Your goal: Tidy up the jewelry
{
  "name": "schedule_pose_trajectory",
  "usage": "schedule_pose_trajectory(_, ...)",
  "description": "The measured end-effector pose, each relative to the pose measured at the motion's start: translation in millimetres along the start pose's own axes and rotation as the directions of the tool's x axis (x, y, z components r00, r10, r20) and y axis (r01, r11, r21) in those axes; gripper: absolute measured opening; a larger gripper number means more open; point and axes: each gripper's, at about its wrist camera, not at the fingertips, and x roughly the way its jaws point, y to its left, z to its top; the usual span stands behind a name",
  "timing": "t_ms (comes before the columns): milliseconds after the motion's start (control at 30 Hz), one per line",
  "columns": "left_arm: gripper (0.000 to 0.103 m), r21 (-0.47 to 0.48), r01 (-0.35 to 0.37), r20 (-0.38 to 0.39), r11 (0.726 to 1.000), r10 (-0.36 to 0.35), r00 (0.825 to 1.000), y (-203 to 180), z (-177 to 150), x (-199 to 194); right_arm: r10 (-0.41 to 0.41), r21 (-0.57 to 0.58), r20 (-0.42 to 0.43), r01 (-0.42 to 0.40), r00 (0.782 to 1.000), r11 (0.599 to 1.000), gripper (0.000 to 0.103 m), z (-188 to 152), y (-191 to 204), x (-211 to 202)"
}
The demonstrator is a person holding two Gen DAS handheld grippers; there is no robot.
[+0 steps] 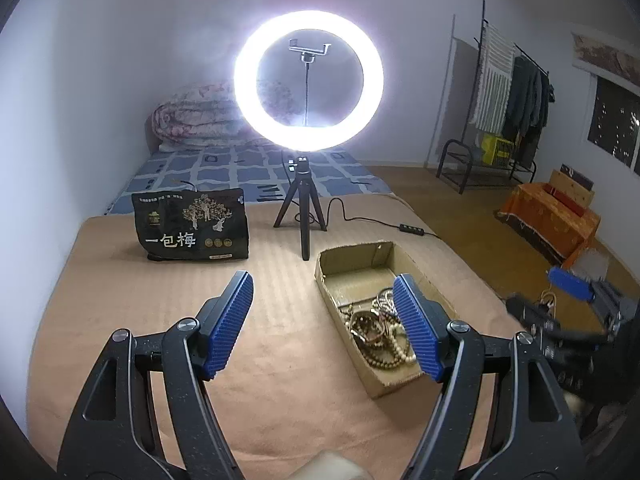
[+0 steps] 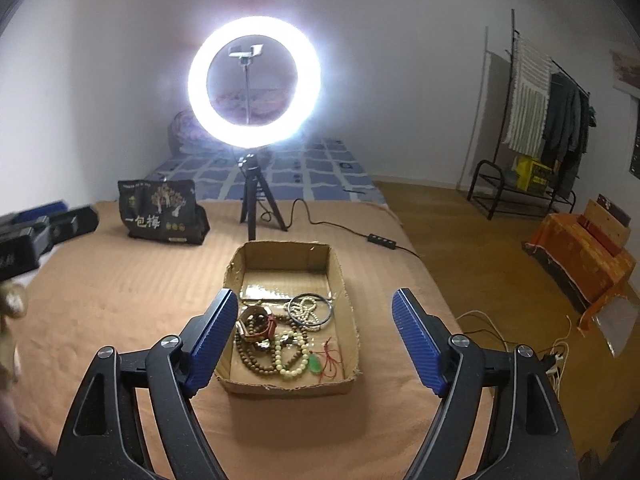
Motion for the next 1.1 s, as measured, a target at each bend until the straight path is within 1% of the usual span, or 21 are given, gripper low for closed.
schedule_pose_trajectory(67, 0.076, 0.022, -0.004, 0.001, 1.000, 0.004, 1.000, -5, -5, -6, -0.014, 0.009, 0.019, 0.014, 1.000, 1.000, 0.080, -1, -1, -4)
schedule_pose_trajectory(167, 0.082, 0.035, 0.002, -0.003, 0.999, -0.002, 1.000, -10, -12, -11, -0.024, 0.002, 0.041, 0.024, 0.999, 1.000, 0.080, 0, -2, -8)
schedule_pose_trajectory(267, 0.086, 0.053, -0.005, -0.001, 0.999, 0.005, 1.000, -15, -16, -17, -0.035, 0.001, 0.063, 0.035, 0.997, 0.999, 0.080, 0, -2, -12)
schedule_pose_trajectory(333, 0.093, 0.073, -0.023, 0.009, 0.997, 0.022, 1.000, -19, -18, -21, -0.039, 0.001, 0.069, 0.039, 0.997, 0.999, 0.080, 0, -3, -12)
schedule_pose_trajectory(367, 0.099, 0.085, -0.034, 0.019, 0.996, 0.033, 0.999, -22, -19, -23, -0.035, 0.004, 0.069, 0.035, 0.997, 0.999, 0.080, 0, -3, -12)
schedule_pose_trajectory(400, 0.101, 0.097, -0.042, 0.029, 0.994, 0.040, 0.999, -25, -21, -24, -0.032, 0.011, 0.066, 0.031, 0.997, 0.999, 0.080, 0, -4, -11)
schedule_pose_trajectory(567, 0.102, 0.131, -0.073, 0.045, 0.989, 0.068, 0.997, -31, -24, -29, -0.036, 0.016, 0.059, 0.035, 0.998, 0.999, 0.080, -2, -5, -10)
schedule_pose_trajectory(767, 0.103, 0.100, -0.100, 0.035, 0.990, 0.097, 0.995, -25, -25, -30, -0.047, 0.022, 0.061, 0.046, 0.997, 0.999, 0.080, -3, -7, -11)
schedule_pose_trajectory(1100, 0.103, 0.098, -0.099, 0.037, 0.990, 0.096, 0.995, -23, -26, -32, -0.056, 0.011, 0.055, 0.055, 0.997, 0.998, 0.080, -3, -7, -10)
